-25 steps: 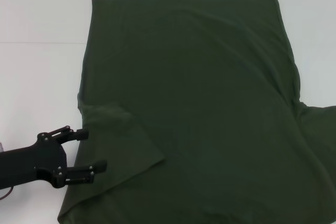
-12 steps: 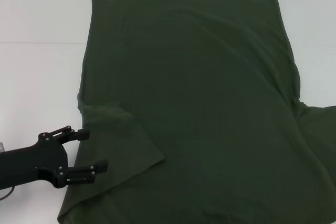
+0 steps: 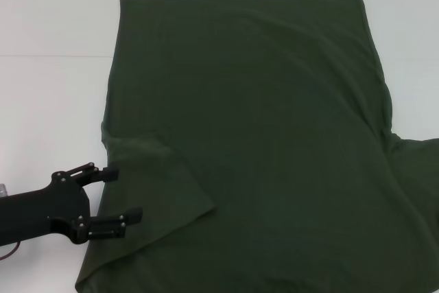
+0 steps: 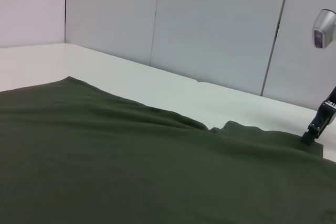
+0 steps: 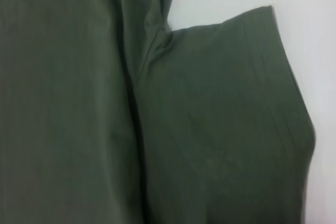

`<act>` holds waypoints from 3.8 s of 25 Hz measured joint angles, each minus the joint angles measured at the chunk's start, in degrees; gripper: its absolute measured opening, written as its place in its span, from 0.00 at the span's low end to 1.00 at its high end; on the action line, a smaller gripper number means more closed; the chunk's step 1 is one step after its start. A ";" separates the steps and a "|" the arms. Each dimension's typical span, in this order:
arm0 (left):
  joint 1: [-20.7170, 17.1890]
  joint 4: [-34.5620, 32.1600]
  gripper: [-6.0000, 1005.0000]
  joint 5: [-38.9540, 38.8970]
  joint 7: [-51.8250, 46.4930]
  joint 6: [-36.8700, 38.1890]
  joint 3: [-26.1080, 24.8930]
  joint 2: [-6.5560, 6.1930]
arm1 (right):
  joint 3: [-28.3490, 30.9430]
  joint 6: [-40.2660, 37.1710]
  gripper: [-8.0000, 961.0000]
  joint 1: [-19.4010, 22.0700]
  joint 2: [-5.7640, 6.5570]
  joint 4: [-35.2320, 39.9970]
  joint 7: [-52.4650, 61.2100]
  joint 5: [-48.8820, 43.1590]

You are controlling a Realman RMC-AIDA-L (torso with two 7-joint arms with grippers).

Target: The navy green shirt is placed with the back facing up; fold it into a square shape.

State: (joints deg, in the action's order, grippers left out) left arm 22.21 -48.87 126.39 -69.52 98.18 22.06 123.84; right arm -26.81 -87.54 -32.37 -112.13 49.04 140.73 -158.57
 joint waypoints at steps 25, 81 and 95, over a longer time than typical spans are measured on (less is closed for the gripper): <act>0.02 0.00 0.93 -0.49 -0.09 -0.08 -0.01 0.00 | -3.01 -0.47 0.65 -1.89 -0.63 -0.53 0.53 -0.06; 0.11 -0.35 0.93 -0.35 -0.09 -0.36 -0.41 -0.09 | 1.81 -5.59 0.03 -1.72 1.05 13.31 1.85 3.19; -0.26 -0.14 0.93 -0.23 0.14 -0.41 -0.52 -0.04 | -6.53 -5.68 0.04 -8.19 -1.80 10.32 1.87 3.46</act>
State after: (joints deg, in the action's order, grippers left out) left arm 21.95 -49.01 126.16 -69.38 97.76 21.54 123.80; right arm -33.34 -93.21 -40.56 -113.93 59.36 142.60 -155.11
